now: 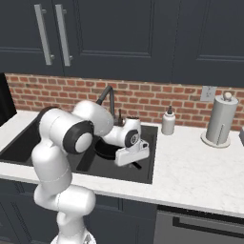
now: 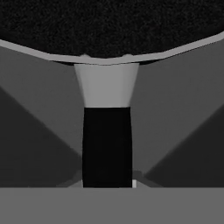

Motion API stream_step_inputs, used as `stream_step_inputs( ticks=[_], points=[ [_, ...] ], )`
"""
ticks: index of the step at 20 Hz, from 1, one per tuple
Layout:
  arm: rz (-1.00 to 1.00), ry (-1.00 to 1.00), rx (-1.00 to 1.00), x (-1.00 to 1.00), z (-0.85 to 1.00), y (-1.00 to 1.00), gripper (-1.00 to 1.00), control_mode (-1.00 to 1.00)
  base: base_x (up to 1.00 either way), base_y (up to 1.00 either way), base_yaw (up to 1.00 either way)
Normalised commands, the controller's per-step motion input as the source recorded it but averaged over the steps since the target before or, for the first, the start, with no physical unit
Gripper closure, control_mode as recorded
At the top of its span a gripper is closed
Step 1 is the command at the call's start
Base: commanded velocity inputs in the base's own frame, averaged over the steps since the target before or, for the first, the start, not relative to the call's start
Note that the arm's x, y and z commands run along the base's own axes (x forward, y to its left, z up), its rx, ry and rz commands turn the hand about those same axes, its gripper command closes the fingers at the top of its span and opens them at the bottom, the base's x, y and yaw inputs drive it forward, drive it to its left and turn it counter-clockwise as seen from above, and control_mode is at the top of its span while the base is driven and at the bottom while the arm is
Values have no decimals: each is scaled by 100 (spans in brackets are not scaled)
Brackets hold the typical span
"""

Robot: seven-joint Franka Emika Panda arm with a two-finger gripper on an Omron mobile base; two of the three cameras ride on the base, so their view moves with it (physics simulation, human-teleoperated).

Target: Pick the pan and sponge and place them into the sink. Then turn on the water.

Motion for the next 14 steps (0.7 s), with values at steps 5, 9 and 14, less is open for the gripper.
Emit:
stream_step_inputs(
  ticks=[5, 9, 14],
  points=[
    [-10, -8, 0, 24, -36, -11, 100, -100, 0, 0, 0],
    [-11, -1, 0, 31, -30, -4, 100, -100, 0, 0, 0],
    [-4, 0, 0, 35, -25, 0, 100, -100, 0, 0, 0]
  ],
)
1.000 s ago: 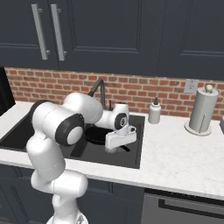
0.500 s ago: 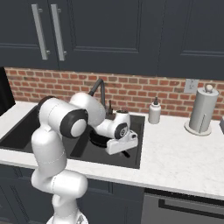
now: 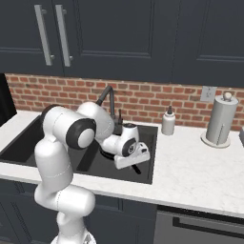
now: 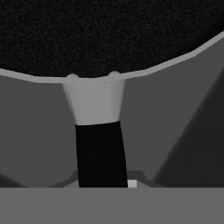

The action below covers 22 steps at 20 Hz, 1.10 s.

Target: Pick the pan and sponge and place them into the sink. Then turn on the water.

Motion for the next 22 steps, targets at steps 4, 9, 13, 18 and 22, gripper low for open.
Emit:
stream_step_inputs(
  ticks=[4, 9, 13, 18, 22],
  points=[
    [-1, 0, 0, 39, -25, 0, 100, -100, 0, 0, 0],
    [7, 0, 0, 23, -41, 0, 100, -100, 0, 0, 0],
    [20, -2, 0, 8, -42, -1, 100, -100, 0, 0, 0],
    [27, -15, 0, 0, -31, 0, 100, -100, 0, 0, 0],
    [24, -17, 0, 0, -15, 0, 100, -100, 0, 0, 0]
  ],
)
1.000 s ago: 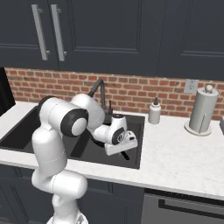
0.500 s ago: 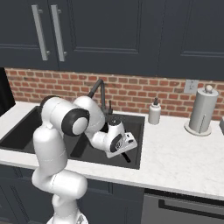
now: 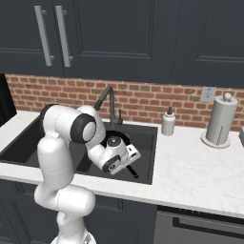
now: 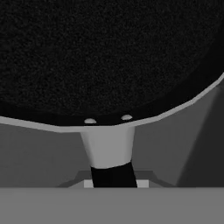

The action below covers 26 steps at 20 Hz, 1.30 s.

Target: Pick the pan and sponge and place them into the sink. Then turn on the water.

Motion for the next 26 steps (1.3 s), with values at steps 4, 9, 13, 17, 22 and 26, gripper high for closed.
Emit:
stream_step_inputs(
  ticks=[4, 9, 13, 17, 22, 26],
  points=[
    [21, -8, 0, 11, -9, -1, 100, -100, 0, 0, 0],
    [14, 0, 3, 11, -22, -29, 100, -100, 0, 0, 0],
    [12, 0, 2, 0, -41, -49, 100, -100, 0, 0, 0],
    [7, 1, 1, 0, -44, -46, 100, -100, 0, 0, 0],
    [0, 3, 0, -12, -52, -12, 100, -100, 0, 0, 0],
    [0, 7, -1, -1, -60, 0, 100, -100, 0, 0, 0]
  ],
)
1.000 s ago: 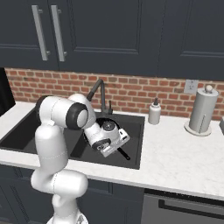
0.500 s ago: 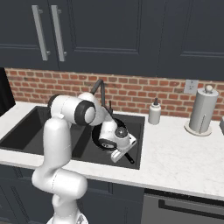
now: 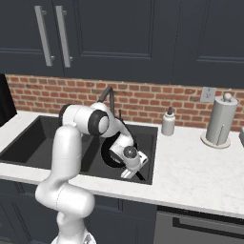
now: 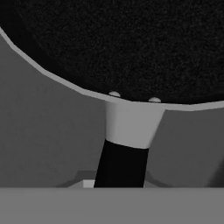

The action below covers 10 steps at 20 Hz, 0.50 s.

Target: Pick the pan and sponge and place them into the sink. Then turn on the water.

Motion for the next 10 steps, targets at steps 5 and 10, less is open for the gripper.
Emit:
stream_step_inputs(
  ticks=[5, 10],
  points=[
    [0, 9, 0, 0, -52, 0, 100, -100, 0, 0, 0],
    [10, 13, 0, -4, -44, 0, 100, -100, 0, 0, 0]
  ],
)
